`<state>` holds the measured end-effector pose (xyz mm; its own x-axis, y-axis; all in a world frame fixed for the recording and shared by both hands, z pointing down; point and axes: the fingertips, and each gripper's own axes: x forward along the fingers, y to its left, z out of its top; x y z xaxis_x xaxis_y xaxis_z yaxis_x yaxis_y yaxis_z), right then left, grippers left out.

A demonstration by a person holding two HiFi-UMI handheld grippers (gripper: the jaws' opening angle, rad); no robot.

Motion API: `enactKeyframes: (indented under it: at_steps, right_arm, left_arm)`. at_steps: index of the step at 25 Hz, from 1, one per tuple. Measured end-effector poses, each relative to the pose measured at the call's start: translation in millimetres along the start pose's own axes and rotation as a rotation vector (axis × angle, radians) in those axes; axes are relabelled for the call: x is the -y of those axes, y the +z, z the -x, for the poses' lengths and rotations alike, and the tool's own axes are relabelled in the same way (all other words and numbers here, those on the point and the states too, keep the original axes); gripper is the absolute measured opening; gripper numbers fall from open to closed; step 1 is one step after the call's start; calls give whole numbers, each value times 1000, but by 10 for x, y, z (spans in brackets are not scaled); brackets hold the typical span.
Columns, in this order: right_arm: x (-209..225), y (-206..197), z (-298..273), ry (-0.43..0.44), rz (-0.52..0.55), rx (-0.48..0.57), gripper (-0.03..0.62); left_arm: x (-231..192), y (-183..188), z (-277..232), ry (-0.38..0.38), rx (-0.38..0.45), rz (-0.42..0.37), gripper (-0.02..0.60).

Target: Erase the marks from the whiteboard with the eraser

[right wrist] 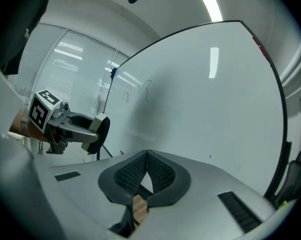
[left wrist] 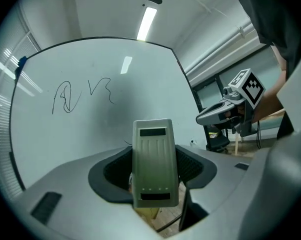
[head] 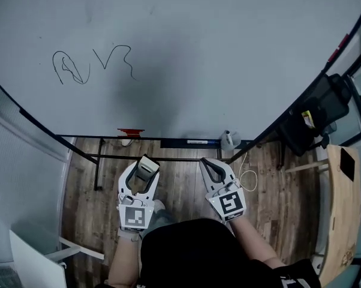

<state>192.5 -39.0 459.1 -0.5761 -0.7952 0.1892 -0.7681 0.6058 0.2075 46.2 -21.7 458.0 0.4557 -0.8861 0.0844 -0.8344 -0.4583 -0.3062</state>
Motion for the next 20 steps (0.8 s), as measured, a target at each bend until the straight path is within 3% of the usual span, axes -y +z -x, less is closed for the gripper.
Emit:
enactKeyframes:
  at_steps: [3, 11, 15, 20]
  right_arm:
    - [34, 114, -361, -47, 5, -3, 29]
    - [238, 375, -954, -133, -1, 29, 29]
    - [421, 447, -1069, -130, 44, 33, 29]
    - [632, 530, -1148, -121, 30, 54, 29]
  left_arm:
    - [-309, 16, -299, -44, 26, -71, 267]
    - [-748, 36, -967, -98, 94, -171, 267]
    - [-842, 183, -1239, -97, 92, -272, 267]
    - [-950, 215, -1495, -58, 74, -316, 267]
